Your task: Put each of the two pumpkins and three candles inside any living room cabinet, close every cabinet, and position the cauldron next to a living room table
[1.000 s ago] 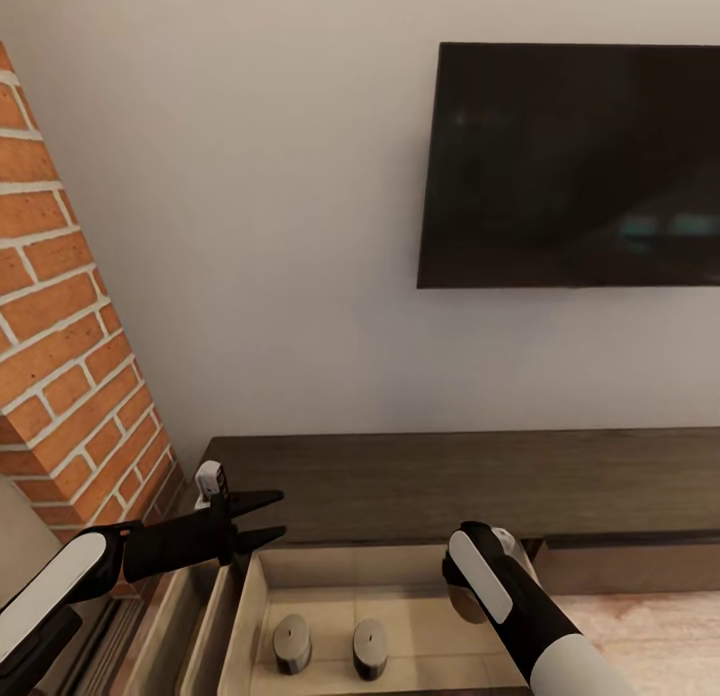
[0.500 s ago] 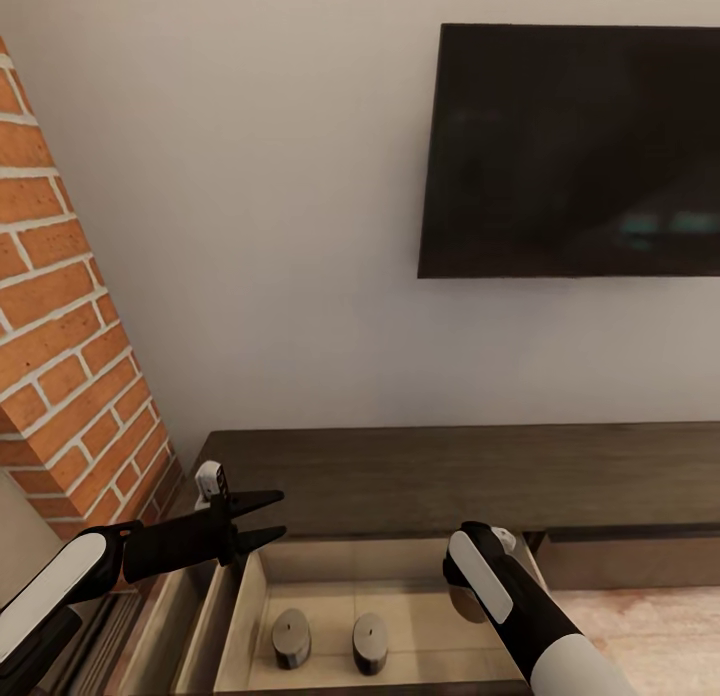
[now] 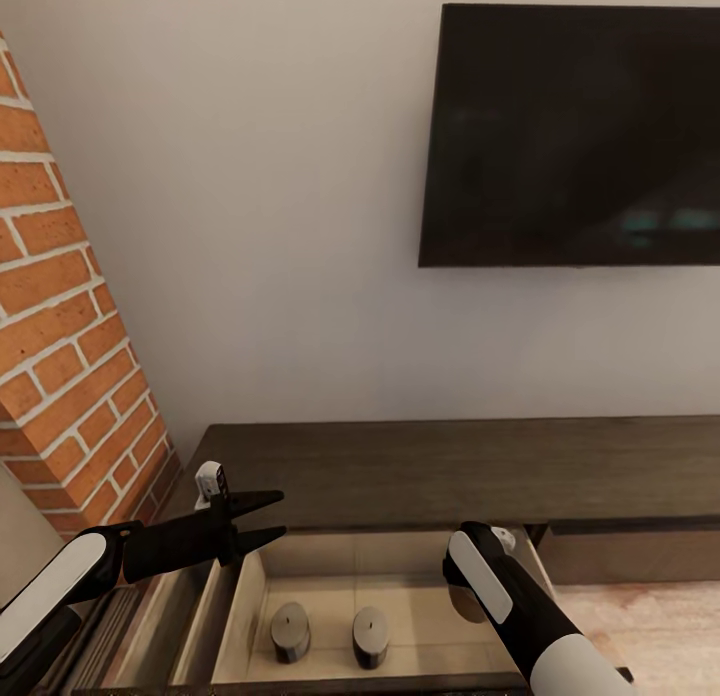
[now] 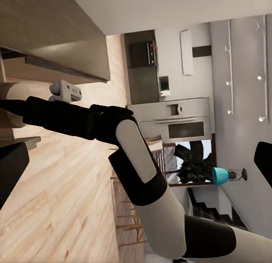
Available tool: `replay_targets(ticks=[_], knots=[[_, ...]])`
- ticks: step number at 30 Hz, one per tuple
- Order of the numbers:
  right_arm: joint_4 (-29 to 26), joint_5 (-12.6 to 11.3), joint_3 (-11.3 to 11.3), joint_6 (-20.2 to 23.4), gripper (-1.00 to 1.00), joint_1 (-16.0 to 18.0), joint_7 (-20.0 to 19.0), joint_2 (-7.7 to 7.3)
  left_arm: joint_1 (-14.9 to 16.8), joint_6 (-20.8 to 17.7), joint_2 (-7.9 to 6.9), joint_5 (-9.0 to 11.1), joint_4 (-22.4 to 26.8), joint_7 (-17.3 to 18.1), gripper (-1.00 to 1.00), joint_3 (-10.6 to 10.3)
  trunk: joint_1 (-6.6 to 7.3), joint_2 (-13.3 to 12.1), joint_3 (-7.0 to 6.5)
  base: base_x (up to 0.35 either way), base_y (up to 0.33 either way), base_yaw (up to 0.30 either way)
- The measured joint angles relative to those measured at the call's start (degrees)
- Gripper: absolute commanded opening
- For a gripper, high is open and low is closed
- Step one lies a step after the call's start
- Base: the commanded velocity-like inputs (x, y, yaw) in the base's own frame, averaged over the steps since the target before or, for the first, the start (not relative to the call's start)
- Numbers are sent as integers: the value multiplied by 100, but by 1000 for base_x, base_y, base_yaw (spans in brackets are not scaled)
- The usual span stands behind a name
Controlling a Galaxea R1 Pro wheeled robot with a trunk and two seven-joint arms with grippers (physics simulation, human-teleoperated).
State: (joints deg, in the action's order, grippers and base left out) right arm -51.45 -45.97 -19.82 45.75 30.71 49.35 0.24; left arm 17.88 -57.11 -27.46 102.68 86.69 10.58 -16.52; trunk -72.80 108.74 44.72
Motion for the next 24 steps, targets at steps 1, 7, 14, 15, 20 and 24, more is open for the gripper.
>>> replay_targets(ticks=[1, 7, 14, 15, 20, 24], knots=[[0, 0, 0, 0, -100, 0, 0, 2, 0, 1, 0, 2, 0, 0, 100, 0, -22, 40, 18, 0, 0, 0], [0, -5, 0, -4, -100, 0, -37, -3, 0, 6, 0, -3, 0, 0, 100, 0, -154, 281, 126, 0, 0, 0], [0, -7, -3, -8, -100, 0, -742, -4, 0, 2, 0, 0, 0, 1, 100, 0, -308, 562, 251, 0, 0, 0], [5, 5, -2, -2, -100, 0, -794, -5, 0, 4, 0, 0, 0, 2, 100, 0, -330, 602, 269, 0, 0, 0], [18, 20, -1, 5, -100, 0, -883, -5, 0, 2, 0, 4, 0, 0, 100, 0, -439, 802, 359, 0, 0, 0], [25, 21, -1, 5, -100, 0, -890, -5, 0, 4, 0, 2, 0, 4, 100, 0, -527, 963, 431, 0, 0, 0]])
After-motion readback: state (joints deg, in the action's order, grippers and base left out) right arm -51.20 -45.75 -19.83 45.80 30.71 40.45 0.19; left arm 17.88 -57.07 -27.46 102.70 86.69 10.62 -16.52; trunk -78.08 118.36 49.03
